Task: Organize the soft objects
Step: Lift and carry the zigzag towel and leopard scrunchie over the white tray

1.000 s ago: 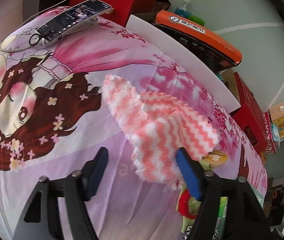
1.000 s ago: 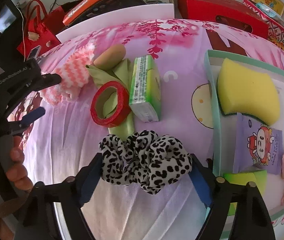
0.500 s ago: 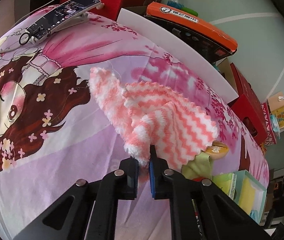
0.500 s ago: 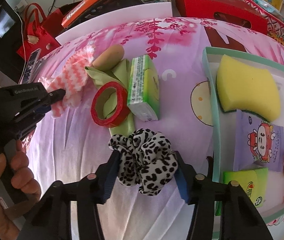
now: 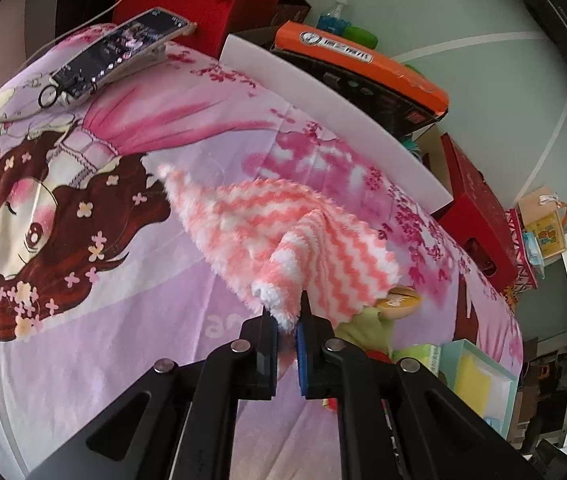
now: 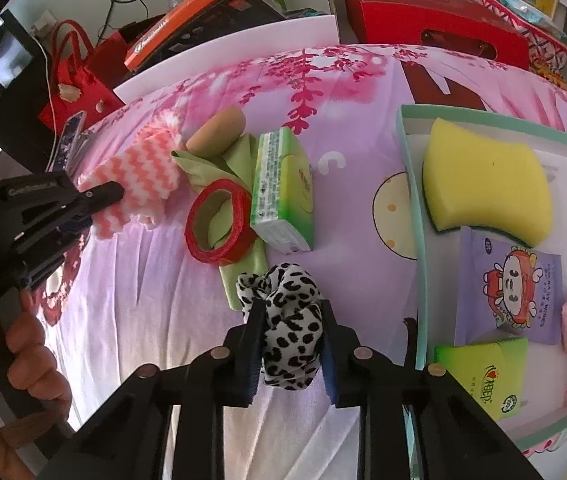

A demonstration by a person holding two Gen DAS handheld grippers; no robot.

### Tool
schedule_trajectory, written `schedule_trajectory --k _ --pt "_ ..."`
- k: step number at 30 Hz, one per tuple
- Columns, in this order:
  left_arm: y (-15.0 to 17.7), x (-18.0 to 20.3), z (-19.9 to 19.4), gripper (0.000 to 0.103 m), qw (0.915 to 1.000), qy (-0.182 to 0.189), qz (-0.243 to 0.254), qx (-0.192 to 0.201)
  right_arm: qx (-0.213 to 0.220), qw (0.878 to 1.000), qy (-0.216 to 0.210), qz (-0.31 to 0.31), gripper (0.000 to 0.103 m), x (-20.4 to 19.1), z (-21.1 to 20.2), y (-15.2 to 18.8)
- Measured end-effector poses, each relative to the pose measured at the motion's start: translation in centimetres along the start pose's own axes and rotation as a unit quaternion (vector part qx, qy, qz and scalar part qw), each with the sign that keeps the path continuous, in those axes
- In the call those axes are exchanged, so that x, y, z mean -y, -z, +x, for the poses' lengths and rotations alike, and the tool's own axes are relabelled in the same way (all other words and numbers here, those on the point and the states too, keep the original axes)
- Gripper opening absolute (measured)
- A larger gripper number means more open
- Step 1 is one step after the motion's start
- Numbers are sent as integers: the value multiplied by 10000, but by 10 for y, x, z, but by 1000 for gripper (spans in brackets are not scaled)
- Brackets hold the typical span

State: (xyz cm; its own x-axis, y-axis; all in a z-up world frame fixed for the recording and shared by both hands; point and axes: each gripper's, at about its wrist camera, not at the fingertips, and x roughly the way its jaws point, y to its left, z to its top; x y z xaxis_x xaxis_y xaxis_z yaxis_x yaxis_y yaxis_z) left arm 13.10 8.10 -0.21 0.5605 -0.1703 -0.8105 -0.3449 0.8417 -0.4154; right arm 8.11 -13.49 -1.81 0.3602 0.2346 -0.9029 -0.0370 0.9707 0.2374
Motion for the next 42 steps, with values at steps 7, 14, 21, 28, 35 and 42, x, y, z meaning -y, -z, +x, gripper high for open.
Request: schedule_trajectory --k 7,14,21,28,35,42 --pt "-2 11 -23 7 9994 165 192 250 137 9998 -126 92 22 3 -10 -1" --pt "-6 22 -55 7 9959 394 366 722 487 9984 -225 169 22 7 -31 -3" --pt "-4 40 -103 7 9860 751 672 1328 863 9952 -309 334 22 15 -54 -1" --pt "3 58 -134 7 9758 1015 959 1685 1171 9915 -289 482 22 25 -74 -1" --pt "14 81 -136 7 9708 1186 1302 1628 1350 9874 -119 812 22 54 -87 -1" --pt "35 113 -133 7 9634 1384 1753 1481 1547 9777 165 1409 22 106 -105 0"
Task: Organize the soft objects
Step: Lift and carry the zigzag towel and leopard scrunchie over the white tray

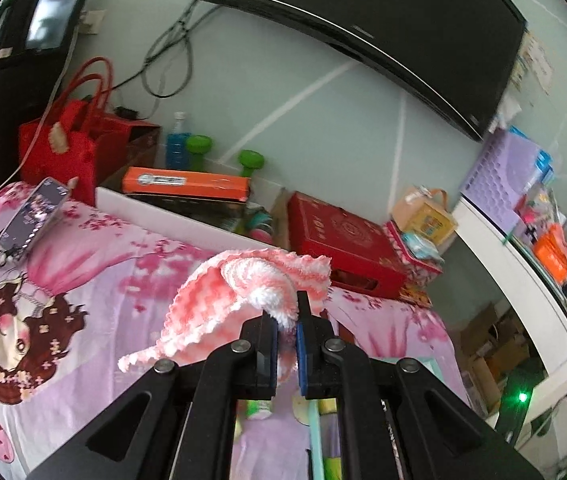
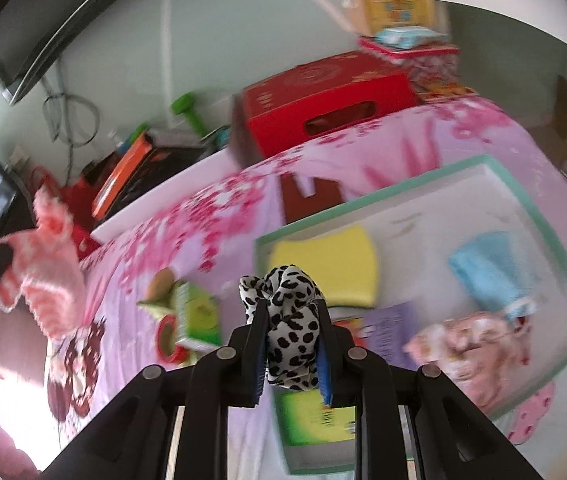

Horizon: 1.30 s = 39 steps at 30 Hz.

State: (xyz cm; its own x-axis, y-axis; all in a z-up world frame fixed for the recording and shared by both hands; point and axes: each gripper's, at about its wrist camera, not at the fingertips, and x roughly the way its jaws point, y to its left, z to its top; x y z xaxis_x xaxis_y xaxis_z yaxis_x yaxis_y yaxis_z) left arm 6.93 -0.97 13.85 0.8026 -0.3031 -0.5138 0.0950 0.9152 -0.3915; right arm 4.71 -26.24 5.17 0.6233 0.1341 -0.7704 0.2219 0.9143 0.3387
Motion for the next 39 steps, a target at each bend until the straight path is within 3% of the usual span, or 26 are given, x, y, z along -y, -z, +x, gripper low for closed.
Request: schedule_trajectory --k 9,16,28,39 --pt "23 61 19 7 9960 452 694 -322 157 9970 406 638 22 58 -9 -12" --pt "48 108 37 7 9865 851 1241 -653 208 9937 580 935 22 86 -12 -16" --pt "98 138 86 7 9682 1431 1532 -1365 244 9886 679 1319 22 117 -13 -19" --pt "139 127 131 8 9597 904 1604 -2122 196 9874 716 1396 22 122 -9 -19"
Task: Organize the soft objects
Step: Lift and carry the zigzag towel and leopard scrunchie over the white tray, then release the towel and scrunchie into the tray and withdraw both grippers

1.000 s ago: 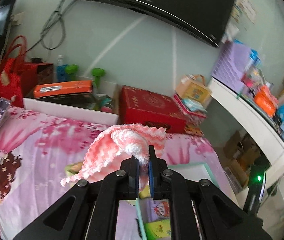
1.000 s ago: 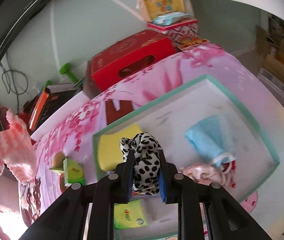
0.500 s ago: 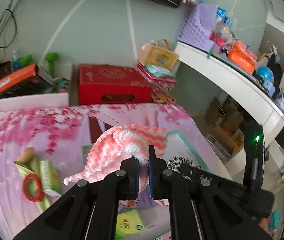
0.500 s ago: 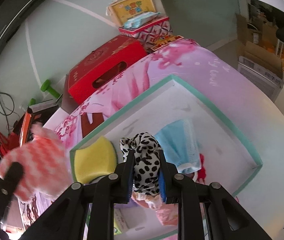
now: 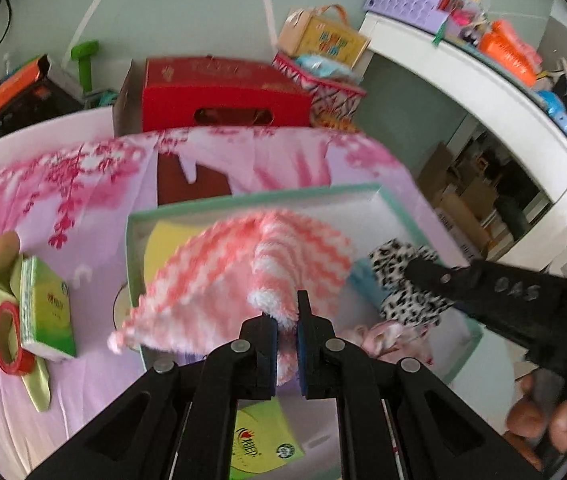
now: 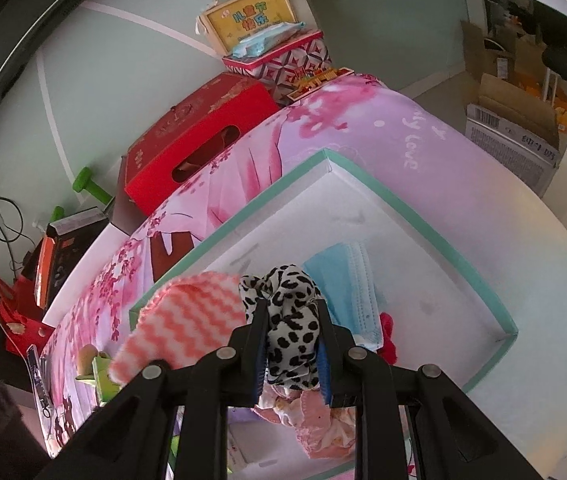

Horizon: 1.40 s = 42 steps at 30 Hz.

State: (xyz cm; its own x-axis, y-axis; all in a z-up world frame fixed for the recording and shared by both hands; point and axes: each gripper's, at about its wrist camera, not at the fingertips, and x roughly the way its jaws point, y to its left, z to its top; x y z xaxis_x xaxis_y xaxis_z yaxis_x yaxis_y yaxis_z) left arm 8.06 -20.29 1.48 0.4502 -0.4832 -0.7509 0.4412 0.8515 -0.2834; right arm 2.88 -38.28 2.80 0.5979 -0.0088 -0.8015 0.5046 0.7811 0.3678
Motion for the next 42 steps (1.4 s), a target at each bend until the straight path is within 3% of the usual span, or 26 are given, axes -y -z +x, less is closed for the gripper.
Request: schedule_trajectory --k 8,12,14,21,26,28,31,35,37,42 --pt "3 -8 6 11 9994 -146 -161 -257 -96 9999 66 -34 27 -1 6 2" --pt "-1 -11 0 35 9994 -156 -217 -233 -87 9999 122 -42 36 0 5 1" --pt "-3 -13 -4 40 9993 -127 -276 -213 -75 9999 136 -39 48 0 4 1" --pt "-12 -23 -20 63 9987 -350 -370 -81 -90 9997 209 33 63 4 4 1" --pt "-15 -37 -26 70 9966 -633 -518 -11 -161 9994 298 20 74 7 8 2" --pt "-15 -44 -24 80 9953 -777 -571 -27 -162 9993 329 8 78 7 9 2" --pt "-15 -52 -22 82 9936 -895 -691 -58 -174 9991 382 -38 86 7 11 2" --pt "-14 -61 -22 91 9906 -1109 -798 -4 -204 9989 409 -88 95 6 13 3" --pt "-12 -64 -23 101 9886 -1269 -805 45 -200 9988 434 -118 102 5 13 4" --pt "-11 -72 -26 101 9852 -1498 -825 135 -158 9985 490 -210 103 3 13 5"
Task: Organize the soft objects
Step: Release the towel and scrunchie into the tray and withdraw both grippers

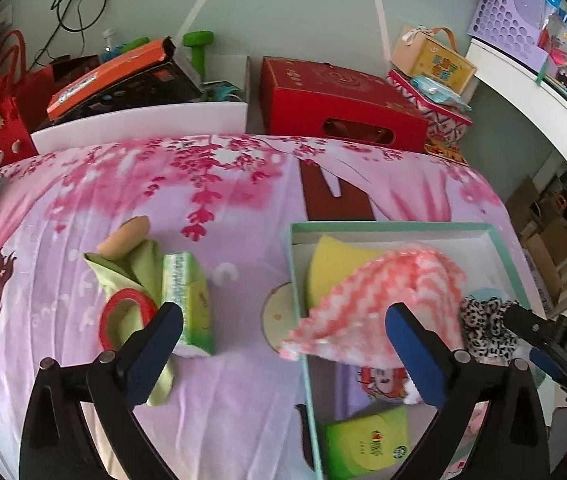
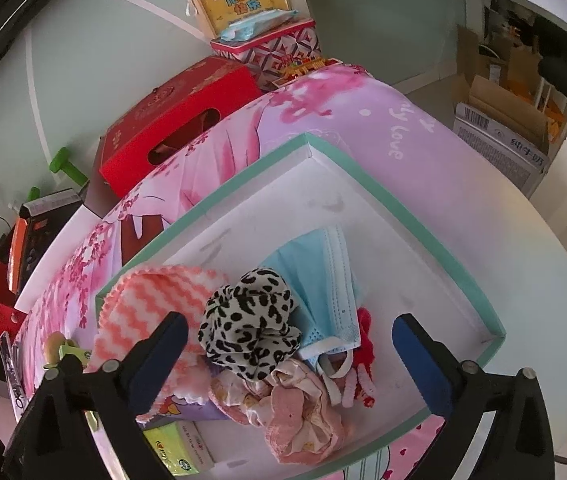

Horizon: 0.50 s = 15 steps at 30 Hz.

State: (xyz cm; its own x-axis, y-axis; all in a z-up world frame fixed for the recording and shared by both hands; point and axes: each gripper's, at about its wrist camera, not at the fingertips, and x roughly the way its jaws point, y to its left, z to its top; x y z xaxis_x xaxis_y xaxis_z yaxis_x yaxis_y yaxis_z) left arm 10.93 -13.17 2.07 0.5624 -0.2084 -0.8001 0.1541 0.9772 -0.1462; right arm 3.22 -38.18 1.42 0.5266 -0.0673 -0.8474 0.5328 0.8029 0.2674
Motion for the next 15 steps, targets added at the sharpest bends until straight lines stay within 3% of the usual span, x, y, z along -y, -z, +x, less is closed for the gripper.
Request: schedule_trajectory --k 15 --pt "-1 -18 -9 101 9989 -452 -35 85 16 9999 9 -170 103 -14 -5 3"
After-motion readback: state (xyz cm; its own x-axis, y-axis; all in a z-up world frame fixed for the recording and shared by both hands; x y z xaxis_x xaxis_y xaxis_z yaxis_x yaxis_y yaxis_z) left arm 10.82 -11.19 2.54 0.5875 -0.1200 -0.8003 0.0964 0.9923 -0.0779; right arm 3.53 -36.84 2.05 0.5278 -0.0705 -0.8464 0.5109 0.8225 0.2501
